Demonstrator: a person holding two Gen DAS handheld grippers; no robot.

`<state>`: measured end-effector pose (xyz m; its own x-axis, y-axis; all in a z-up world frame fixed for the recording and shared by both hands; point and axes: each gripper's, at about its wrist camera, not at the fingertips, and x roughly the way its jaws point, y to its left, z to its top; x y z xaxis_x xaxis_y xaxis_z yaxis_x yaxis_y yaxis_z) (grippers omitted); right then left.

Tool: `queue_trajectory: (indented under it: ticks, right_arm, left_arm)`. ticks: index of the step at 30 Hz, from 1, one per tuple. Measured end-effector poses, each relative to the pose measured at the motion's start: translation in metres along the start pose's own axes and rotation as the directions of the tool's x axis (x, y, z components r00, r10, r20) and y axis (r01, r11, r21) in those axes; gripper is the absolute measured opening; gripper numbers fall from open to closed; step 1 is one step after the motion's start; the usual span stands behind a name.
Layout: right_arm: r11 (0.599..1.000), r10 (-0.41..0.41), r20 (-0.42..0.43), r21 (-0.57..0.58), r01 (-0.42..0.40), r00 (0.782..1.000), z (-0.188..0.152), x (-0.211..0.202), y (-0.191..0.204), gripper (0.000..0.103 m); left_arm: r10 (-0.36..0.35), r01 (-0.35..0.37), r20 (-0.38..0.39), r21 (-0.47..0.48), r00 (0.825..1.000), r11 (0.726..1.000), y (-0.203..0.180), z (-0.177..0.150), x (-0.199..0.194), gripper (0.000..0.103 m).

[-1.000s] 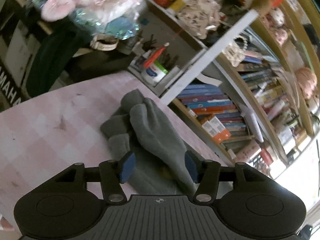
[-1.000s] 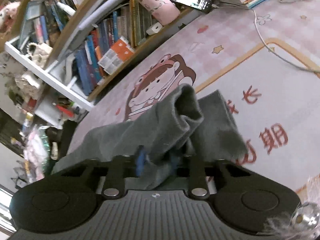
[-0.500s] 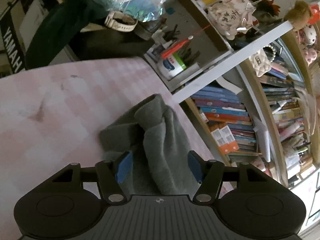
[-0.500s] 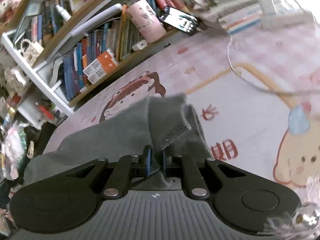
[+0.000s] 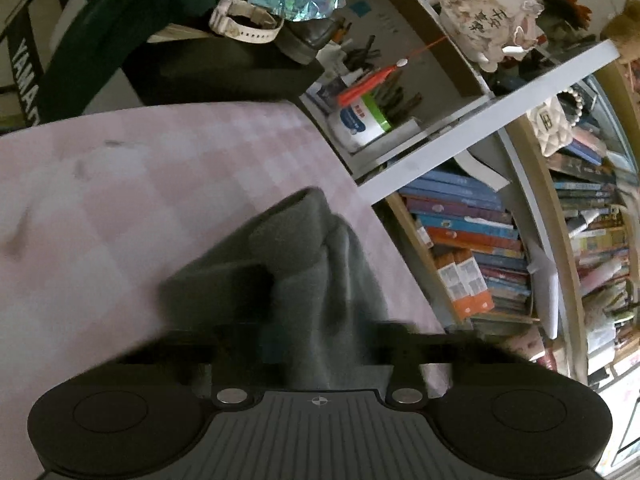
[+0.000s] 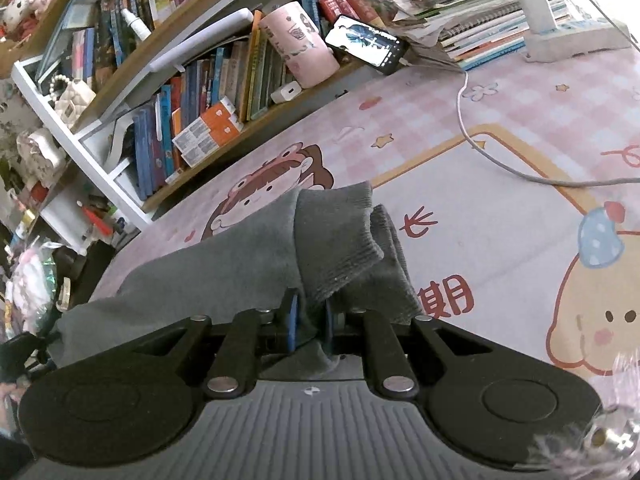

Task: Fold clothes

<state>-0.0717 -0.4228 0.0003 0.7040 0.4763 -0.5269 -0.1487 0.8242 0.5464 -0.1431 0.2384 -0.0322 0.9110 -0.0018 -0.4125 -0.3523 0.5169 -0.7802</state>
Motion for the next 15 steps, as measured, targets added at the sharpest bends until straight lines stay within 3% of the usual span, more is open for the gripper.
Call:
queue_trajectory:
  ticks: [2,4,5,7,9,10,15]
  right_arm:
    - [1.0,-0.003,-0.003,-0.006,0.003,1.0,0.0,0.0,0.0,0.012]
    - [1.0,-0.007,-0.003,-0.009,0.007,1.0,0.0,-0.001,0.0,0.012]
    - [1.0,-0.009,-0.003,-0.007,0.009,1.0,0.0,-0.001,0.0,0.012]
    - [1.0,-0.016,-0.001,-0.011,0.016,1.0,0.0,-0.001,0.002,0.012]
    - [1.0,-0.021,-0.003,-0.021,0.021,1.0,0.0,-0.001,0.004,0.013]
    - [1.0,-0.02,-0.006,-0.024,0.02,1.0,0.001,-0.001,0.005,0.013]
    - [0.996,-0.008,0.033,-0.085,0.011,0.999,0.008,-0.012,0.019,0.011]
  left_arm:
    - [-0.109,0.106,0.056,0.042,0.993,0.993,-0.013,-0.002,-0.022,0.004]
    - [-0.234,0.225,0.097,0.093,0.967,0.97,-0.024,-0.012,-0.054,0.004]
    - [-0.259,0.247,0.108,0.109,0.96,0.963,-0.024,-0.017,-0.067,0.004]
    - [-0.203,0.19,0.114,0.117,0.972,0.975,-0.011,-0.025,-0.079,0.005]
    - [-0.031,0.025,0.067,0.091,0.997,0.996,0.014,-0.028,-0.066,0.005]
    - [0.008,-0.011,0.04,0.062,0.999,0.998,0.027,-0.029,-0.058,0.005]
    - [-0.003,0.002,0.023,0.022,1.0,1.0,0.043,-0.034,-0.046,0.006]
